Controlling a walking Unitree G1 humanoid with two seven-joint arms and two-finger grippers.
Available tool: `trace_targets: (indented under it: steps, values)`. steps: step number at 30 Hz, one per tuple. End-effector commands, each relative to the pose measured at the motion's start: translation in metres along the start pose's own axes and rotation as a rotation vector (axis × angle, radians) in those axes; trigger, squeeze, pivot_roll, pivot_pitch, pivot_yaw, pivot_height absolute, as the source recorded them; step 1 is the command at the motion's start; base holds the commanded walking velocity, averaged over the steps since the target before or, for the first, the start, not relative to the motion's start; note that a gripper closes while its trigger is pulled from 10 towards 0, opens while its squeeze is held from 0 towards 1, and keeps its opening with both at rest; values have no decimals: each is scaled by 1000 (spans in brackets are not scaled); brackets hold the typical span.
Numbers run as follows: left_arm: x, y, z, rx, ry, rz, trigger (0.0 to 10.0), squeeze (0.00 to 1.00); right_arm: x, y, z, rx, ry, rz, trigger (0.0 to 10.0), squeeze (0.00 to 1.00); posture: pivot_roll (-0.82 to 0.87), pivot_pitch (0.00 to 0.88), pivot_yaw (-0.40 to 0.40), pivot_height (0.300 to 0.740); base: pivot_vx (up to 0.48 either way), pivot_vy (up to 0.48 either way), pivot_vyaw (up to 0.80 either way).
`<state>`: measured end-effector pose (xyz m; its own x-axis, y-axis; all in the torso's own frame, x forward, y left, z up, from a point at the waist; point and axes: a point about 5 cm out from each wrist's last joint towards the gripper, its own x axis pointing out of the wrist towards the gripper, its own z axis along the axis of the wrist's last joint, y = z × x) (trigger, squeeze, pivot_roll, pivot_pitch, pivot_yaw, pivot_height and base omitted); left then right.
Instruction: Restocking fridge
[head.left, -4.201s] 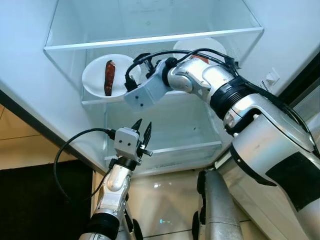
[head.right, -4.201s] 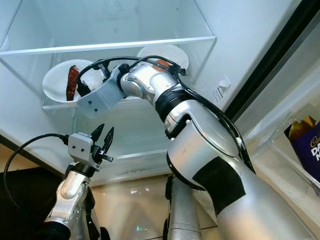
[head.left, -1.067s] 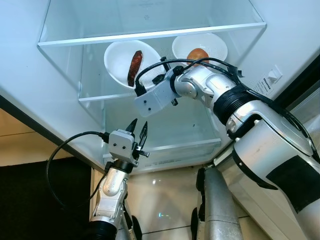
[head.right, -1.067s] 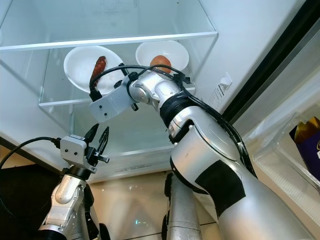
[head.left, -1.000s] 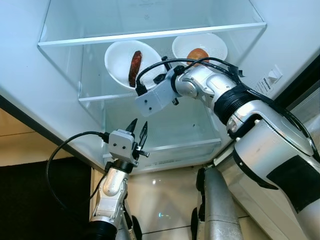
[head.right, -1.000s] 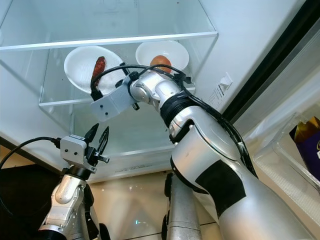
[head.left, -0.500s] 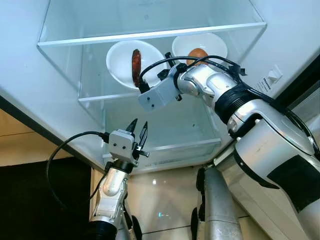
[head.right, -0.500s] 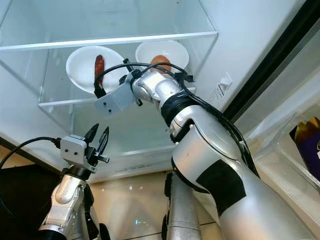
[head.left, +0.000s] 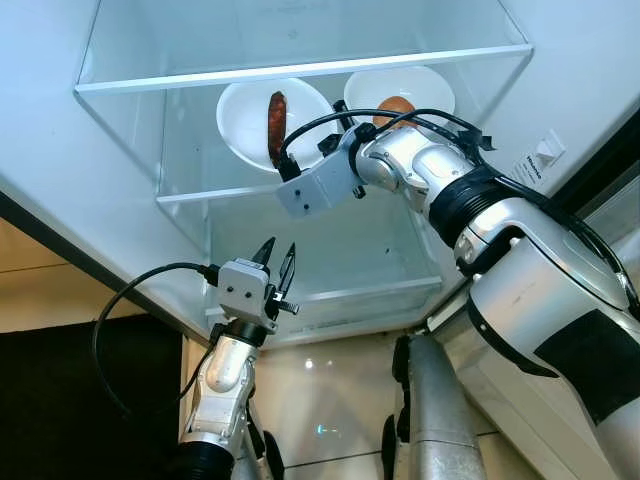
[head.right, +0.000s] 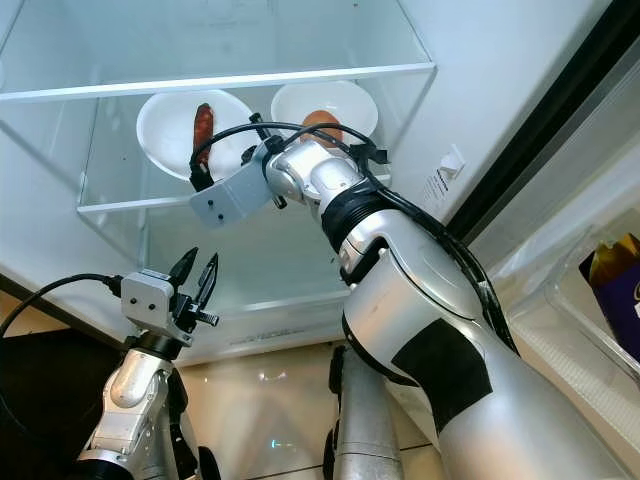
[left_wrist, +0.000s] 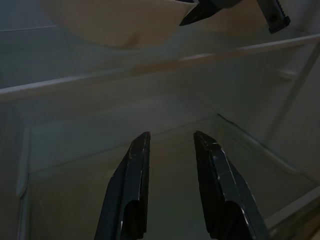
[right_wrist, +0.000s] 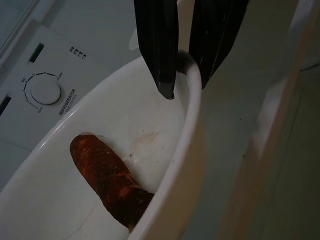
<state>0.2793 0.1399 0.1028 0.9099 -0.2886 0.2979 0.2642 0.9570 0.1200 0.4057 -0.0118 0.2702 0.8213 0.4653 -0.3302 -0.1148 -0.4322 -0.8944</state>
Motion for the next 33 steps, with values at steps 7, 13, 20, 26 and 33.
trace_targets:
  steps: [7, 13, 20, 26, 33]
  values:
    - [-6, -3, -6, -10, 32, 0, 10000, 0, -2, -8, -3, 4, 31, -18, 10000, 0, -9, 309, -58, 485, 0, 0, 0]
    - [-6, -3, -6, -10, 32, 1, 10000, 0, -2, -5, -9, -7, 58, -1, 10000, 16, -10, 308, -57, 485, 0, 0, 0]
    - [-5, -4, -6, -12, 31, 0, 10000, 0, -3, -6, -9, 0, 49, 2, 10000, 812, -9, 305, -57, 485, 0, 0, 0]
    - [-5, -3, -6, -11, 31, -2, 10000, 0, -4, -14, -5, 58, 7, -39, 10000, 196, -9, 299, -54, 485, 0, 0, 0]
    - [-3, -3, -6, -10, 30, -5, 10000, 0, -9, -26, -2, 146, -87, -40, 10000, 0, -10, 284, -47, 485, 0, 0, 0]
